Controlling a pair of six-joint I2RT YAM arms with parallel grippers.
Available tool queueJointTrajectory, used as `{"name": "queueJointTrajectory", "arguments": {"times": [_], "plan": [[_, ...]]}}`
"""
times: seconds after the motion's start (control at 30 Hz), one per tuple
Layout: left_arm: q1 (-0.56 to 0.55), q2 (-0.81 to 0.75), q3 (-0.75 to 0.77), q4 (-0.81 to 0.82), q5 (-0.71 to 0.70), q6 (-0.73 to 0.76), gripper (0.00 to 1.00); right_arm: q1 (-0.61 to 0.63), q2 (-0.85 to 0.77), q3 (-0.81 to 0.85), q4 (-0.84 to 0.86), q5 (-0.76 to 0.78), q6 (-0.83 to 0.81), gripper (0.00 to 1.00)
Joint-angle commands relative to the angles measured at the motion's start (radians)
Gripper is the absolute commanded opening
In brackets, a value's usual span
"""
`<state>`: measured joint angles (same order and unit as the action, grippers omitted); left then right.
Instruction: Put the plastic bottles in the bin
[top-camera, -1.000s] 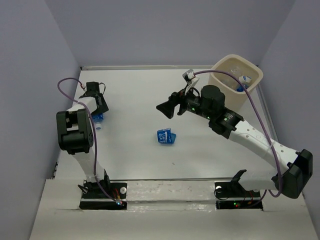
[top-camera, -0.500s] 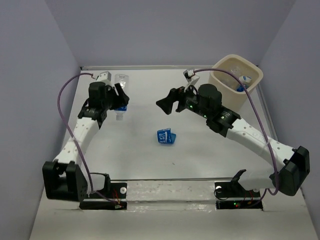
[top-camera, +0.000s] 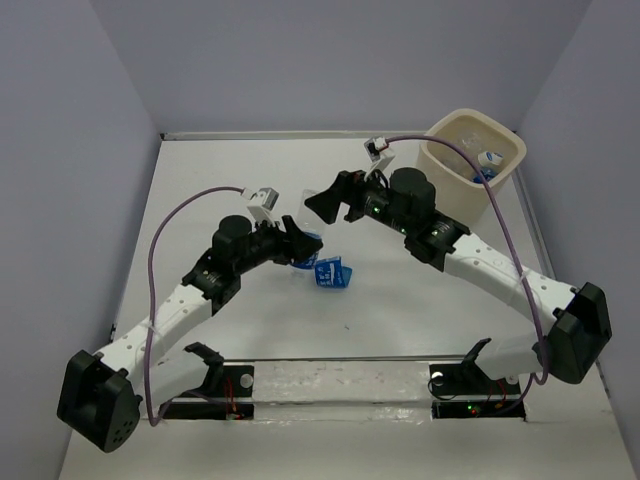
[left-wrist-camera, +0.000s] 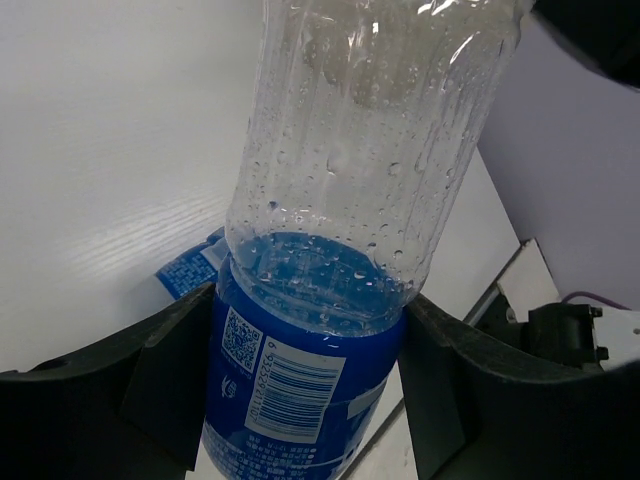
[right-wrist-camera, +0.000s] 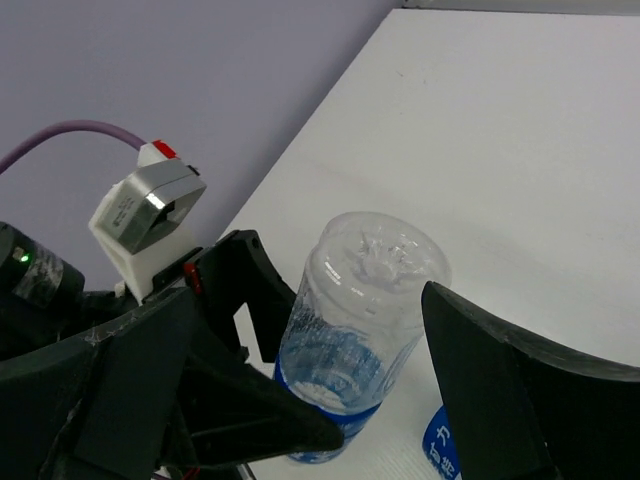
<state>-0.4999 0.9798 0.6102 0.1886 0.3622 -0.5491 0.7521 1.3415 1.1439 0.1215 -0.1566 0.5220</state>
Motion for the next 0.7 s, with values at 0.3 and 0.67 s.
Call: {"name": "queueJointTrajectory", "arguments": {"times": [0.3, 0.67], "plan": [[-0.091, 0.005, 0.026, 0.213, 0.035, 0.015, 0.64, -0.008, 0.073, -0.036, 0.078, 0.002, 0.058, 0.98], [-0.098, -0.042, 0.028, 0.216, 0.052, 0.018, 0.99, -0.04, -0.01, 0.013, 0.08, 0.218, -0.028, 0.33]]}}
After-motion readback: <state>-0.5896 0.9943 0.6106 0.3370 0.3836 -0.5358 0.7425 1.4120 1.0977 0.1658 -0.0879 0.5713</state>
